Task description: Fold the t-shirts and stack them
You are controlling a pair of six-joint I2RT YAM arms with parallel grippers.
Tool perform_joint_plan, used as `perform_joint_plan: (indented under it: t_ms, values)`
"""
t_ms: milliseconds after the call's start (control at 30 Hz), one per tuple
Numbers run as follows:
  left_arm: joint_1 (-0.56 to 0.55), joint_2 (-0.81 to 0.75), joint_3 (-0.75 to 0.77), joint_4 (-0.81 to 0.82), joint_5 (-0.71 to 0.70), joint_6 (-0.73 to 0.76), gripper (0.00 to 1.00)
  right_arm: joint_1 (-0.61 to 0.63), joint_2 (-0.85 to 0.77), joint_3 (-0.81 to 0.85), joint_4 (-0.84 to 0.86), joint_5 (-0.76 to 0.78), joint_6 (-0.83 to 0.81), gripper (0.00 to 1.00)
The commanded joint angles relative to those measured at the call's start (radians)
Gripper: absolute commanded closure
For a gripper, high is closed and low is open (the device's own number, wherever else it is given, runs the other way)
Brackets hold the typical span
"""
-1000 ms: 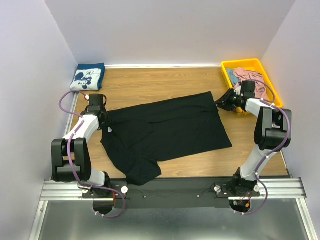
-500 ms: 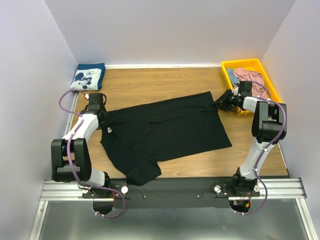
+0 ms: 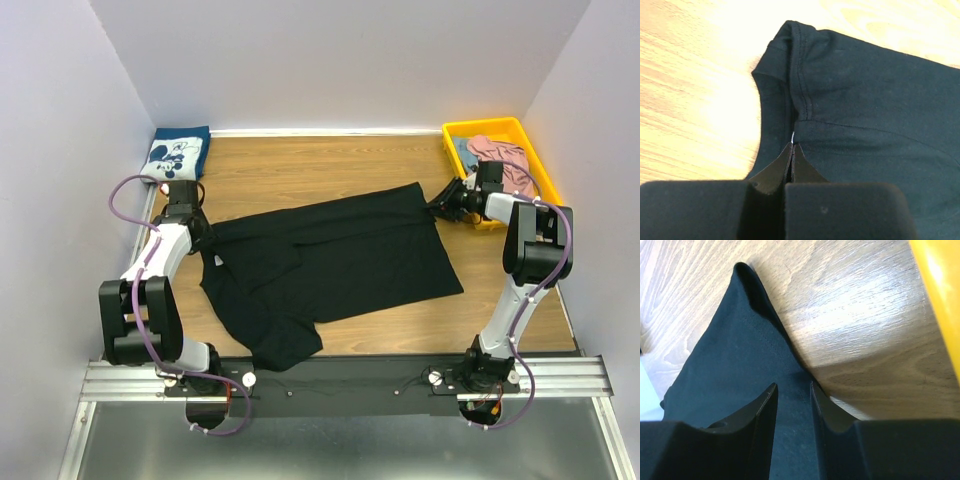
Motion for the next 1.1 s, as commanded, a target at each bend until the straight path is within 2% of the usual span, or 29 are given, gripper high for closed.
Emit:
perform_joint_plan:
  t_ms: [0,133,233,367,400,600,1067]
  values:
    - [0.018,0.032,0.011,-0.017,-0.014,0.032,1.00,-0.003,0.046,0.010,-0.035,0.105,-0.048,0.60]
    - [0.017,0.062,-0.024,0.012,0.057,0.026,0.96,-0.003,0.044,0.021,-0.041,0.096,-0.053,0.60]
    - [0.017,0.061,-0.034,0.031,0.054,0.022,0.86,-0.005,0.038,0.029,-0.047,0.082,-0.060,0.60]
    - [0.017,0.039,-0.014,0.037,0.002,0.017,0.49,0.000,0.003,0.061,-0.072,0.061,-0.074,0.59]
    - [0.017,0.033,-0.006,0.040,-0.007,0.013,0.48,0.003,-0.005,0.070,-0.075,0.056,-0.077,0.59]
    - [0.015,0.027,0.046,0.100,-0.003,-0.018,0.46,0.041,-0.023,0.158,-0.100,0.004,-0.094,0.59]
    - [0.014,0.259,0.129,0.253,-0.093,-0.063,0.55,0.106,0.144,0.346,-0.097,-0.033,-0.102,0.59]
